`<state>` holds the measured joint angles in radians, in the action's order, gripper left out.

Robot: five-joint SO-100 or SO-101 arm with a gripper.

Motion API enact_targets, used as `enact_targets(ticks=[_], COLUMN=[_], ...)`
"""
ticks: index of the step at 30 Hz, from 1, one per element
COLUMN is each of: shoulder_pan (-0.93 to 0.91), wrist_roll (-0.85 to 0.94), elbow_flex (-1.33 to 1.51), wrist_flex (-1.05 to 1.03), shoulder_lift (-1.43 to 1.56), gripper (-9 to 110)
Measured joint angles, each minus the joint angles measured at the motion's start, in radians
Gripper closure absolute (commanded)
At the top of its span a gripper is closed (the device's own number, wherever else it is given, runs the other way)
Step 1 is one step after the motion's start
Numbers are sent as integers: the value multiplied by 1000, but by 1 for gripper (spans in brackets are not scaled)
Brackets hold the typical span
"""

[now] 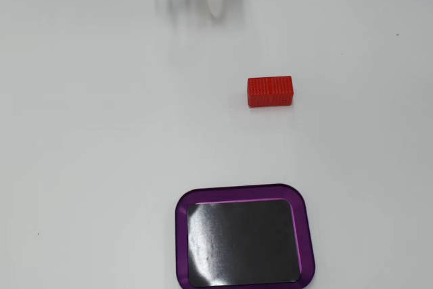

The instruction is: Pick up the cube and place it in the box.

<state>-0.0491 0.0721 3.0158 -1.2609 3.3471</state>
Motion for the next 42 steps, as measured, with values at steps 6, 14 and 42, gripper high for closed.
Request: enact_targets(ticks=[6,14,42], shoulder_pan=[0,0,-2], wrist_roll=[-114,-132,123], elbow_flex=[26,26,-687], wrist_flex=[60,64,219], shoulder_lift=[0,0,-827], gripper=[102,102,89])
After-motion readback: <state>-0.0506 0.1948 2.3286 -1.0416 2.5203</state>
